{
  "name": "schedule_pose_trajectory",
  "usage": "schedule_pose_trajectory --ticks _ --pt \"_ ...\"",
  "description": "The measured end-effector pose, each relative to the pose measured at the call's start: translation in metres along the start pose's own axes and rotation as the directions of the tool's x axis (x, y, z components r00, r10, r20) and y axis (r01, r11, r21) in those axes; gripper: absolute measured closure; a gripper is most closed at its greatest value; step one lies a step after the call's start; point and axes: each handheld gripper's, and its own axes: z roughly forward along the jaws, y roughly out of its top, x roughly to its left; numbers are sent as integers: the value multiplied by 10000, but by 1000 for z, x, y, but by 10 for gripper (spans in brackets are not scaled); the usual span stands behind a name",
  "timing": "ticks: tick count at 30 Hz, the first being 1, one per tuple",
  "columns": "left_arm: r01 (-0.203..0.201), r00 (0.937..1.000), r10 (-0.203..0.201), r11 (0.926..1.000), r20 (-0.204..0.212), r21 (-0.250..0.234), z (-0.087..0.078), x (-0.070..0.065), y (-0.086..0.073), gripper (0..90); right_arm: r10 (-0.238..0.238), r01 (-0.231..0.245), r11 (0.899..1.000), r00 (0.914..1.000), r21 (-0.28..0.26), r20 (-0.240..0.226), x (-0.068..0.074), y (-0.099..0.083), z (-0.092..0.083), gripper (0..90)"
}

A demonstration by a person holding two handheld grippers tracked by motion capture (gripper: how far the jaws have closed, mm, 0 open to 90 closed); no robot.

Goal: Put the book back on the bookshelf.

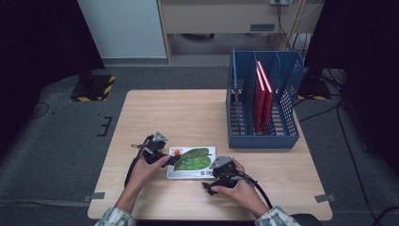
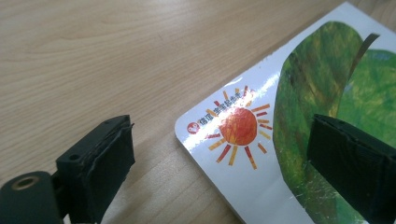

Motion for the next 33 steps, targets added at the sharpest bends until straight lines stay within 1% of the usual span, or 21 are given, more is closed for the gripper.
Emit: schedule_pose_trajectory --ticks 1,2,4,5,7,9,11,12,14,16,19,20,22,26,30,33 --pt "-50 10000 49 10000 40 73 2 0 0 85 32 -32 10000 10000 -15 28 0 0 0 53" --pt "-12 10000 11 9999 78 121 3 0 -1 89 80 -80 10000 10000 -23 42 1 0 0 52" --pt "94 9998 -96 9999 188 135 5 1 -1 129 96 -96 9999 9999 -30 53 1 0 1 52" --pt "94 9998 -96 9999 188 135 5 1 -1 142 100 -100 9999 9999 -35 59 1 0 1 52" --pt "150 9992 -153 9998 366 99 7 1 0 183 93 -92 10000 9999 -13 40 1 0 0 50" --pt "330 9980 -332 9994 533 49 8 0 0 196 130 -130 9999 9999 12 86 2 1 1 41" --pt "370 9977 -371 9993 568 34 8 -1 0 215 205 -205 9998 9998 50 72 3 1 2 32" --pt "383 9978 -383 9993 537 10 8 -2 0 229 212 -212 9998 9997 37 149 3 2 2 27" --pt "402 9979 -399 9992 508 -37 8 -2 -1 227 376 -377 9993 9991 42 202 5 2 3 15" --pt "501 9977 -493 9986 456 -174 8 -3 -2 230 379 -381 9993 9989 53 266 6 3 5 4" --pt "512 9978 -505 9986 425 -154 8 -3 -2 240 471 -473 9989 9982 37 367 7 3 5 3" --pt "624 9975 -616 9979 359 -197 7 -3 -1 265 517 -517 9987 9977 8 431 8 4 6 3" --pt "712 9973 -706 9971 220 -271 6 -3 0 304 492 -493 9988 9978 1 455 8 4 6 3" --pt "695 9975 -692 9973 126 -234 6 -3 1 319 767 -772 9970 9947 42 688 10 6 7 2" --pt "660 9978 -660 9976 -12 -197 4 -5 3 330 764 -770 9970 9946 63 705 10 6 7 2" --pt "717 9974 -718 9972 -31 -221 3 -5 4 331 795 -798 9968 9939 6 767 11 6 8 2"
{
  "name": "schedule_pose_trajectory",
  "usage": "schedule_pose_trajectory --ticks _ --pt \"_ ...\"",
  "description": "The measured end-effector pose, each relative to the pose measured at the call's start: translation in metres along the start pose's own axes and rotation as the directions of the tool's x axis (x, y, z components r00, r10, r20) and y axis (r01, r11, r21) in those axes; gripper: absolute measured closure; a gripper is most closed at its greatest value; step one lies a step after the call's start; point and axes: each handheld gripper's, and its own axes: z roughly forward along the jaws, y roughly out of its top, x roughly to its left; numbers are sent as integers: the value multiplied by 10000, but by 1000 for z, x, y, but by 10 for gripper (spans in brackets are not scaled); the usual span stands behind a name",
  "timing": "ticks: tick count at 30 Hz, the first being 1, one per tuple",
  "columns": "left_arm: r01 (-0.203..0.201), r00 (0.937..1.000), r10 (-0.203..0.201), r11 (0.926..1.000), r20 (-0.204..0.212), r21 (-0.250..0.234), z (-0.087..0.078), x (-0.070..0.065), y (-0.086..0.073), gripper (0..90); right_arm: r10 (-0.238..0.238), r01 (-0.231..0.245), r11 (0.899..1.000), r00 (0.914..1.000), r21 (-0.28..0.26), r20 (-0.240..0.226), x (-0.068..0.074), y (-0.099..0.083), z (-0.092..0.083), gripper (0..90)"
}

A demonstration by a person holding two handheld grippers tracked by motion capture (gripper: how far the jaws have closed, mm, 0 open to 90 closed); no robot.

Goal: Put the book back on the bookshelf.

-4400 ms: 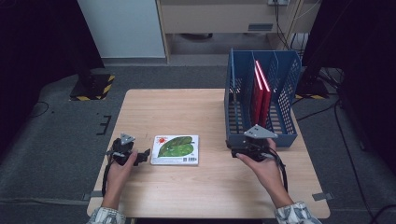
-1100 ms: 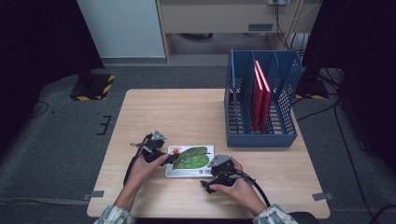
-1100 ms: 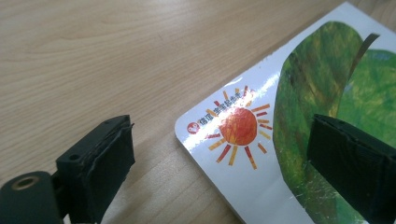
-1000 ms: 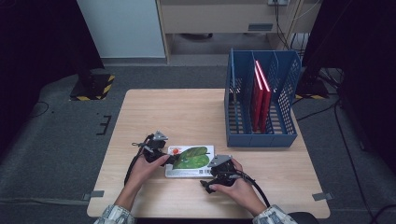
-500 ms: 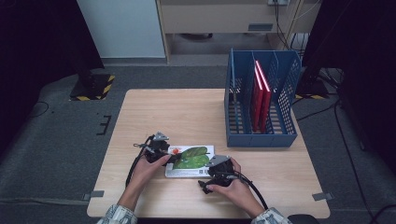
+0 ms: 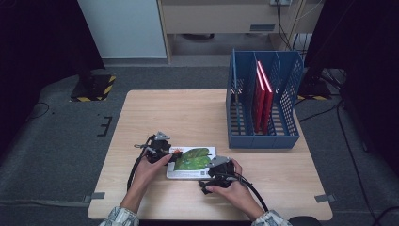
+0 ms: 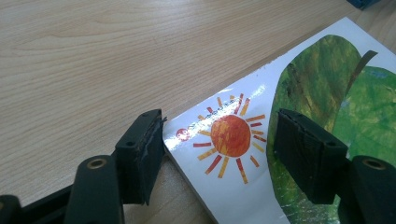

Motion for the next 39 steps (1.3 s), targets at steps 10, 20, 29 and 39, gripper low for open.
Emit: schedule_pose_trajectory --ticks 10,20,29,39 --pt "235 9997 -233 9996 102 -183 -6 1 2 351 308 -304 9994 9992 -165 262 1 1 2 2" --pt "298 9996 -298 9992 16 -250 -8 -1 5 350 562 -549 9981 9974 -281 462 3 2 4 1" --pt "388 9992 -387 9987 15 -322 -11 -1 7 350 572 -572 9984 9972 -20 482 4 5 4 1" --pt "489 9987 -482 9976 150 -491 -16 -1 10 354 947 -943 9954 9951 -139 301 2 5 3 1"
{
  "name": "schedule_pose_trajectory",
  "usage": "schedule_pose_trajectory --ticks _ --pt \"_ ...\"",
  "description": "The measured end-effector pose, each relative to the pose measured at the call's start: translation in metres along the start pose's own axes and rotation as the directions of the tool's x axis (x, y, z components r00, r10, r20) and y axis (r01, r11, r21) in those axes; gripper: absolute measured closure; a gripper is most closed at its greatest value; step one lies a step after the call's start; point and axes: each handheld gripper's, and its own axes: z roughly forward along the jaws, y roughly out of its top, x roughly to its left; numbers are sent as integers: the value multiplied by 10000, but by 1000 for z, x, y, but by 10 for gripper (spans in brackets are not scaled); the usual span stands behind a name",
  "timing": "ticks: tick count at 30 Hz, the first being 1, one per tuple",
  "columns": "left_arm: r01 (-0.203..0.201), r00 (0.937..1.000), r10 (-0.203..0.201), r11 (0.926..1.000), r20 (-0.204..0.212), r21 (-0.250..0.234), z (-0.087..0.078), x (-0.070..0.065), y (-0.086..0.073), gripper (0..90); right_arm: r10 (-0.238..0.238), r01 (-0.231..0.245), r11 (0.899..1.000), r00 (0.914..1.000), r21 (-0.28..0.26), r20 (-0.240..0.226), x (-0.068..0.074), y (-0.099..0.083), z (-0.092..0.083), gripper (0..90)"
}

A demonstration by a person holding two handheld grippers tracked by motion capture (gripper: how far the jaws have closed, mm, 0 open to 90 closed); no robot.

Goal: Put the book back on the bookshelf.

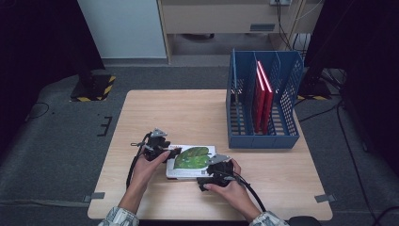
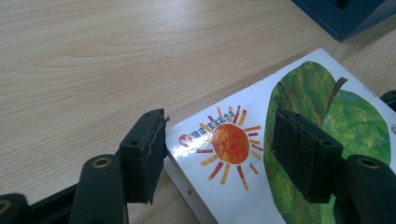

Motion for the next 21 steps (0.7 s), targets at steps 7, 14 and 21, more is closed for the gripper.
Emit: schedule_pose_trajectory --ticks 7,14,21 --pt "-46 10000 47 9999 -75 91 1 0 0 359 -64 64 10000 9999 -32 132 3 0 1 2" --pt "-76 10000 76 10000 -31 -5 -1 -1 1 359 -300 299 9995 9992 53 269 5 -2 0 2" --pt "-2 10000 3 9997 38 -229 -6 -2 5 357 203 -194 9997 9974 -148 688 10 -1 3 1"
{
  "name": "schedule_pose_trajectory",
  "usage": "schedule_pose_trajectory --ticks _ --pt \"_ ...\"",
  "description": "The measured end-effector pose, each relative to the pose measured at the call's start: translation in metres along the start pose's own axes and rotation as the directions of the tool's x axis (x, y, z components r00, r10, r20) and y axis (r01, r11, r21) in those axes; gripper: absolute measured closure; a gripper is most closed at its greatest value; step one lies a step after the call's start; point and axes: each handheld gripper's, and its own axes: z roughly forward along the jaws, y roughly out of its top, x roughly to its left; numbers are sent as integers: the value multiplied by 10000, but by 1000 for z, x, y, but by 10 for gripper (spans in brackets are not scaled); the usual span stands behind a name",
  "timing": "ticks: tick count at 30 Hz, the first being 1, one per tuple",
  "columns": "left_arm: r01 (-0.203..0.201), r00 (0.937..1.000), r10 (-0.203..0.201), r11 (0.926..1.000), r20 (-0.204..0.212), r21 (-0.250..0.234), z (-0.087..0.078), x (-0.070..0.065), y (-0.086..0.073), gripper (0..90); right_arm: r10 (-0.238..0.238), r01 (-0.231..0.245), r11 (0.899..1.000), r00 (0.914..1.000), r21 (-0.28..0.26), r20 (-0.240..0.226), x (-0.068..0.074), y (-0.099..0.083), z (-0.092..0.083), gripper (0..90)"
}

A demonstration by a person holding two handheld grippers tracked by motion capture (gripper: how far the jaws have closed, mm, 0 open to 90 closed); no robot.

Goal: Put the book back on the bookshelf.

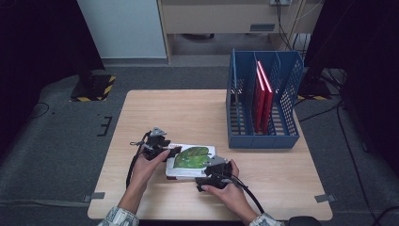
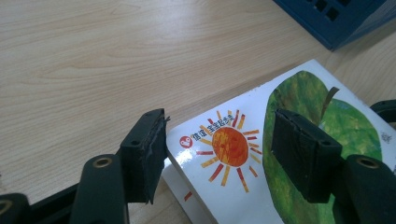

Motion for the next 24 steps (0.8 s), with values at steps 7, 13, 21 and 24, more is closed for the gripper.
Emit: schedule_pose_trajectory --ticks 7,13,21,24 --pt "131 9995 -132 9999 284 20 1 2 -1 300 112 -112 9994 9999 -320 -5 0 -3 1 1" --pt "313 9990 -310 9994 313 -111 2 4 -4 226 186 -185 9992 9998 -345 23 0 -2 1 6" --pt "221 9992 -222 9997 344 39 -4 4 -18 156 232 -229 9991 9997 -358 63 1 -2 2 15" --pt "97 9994 -106 9996 320 266 -5 4 -23 147 213 -211 9991 9998 -360 67 0 -1 2 15"
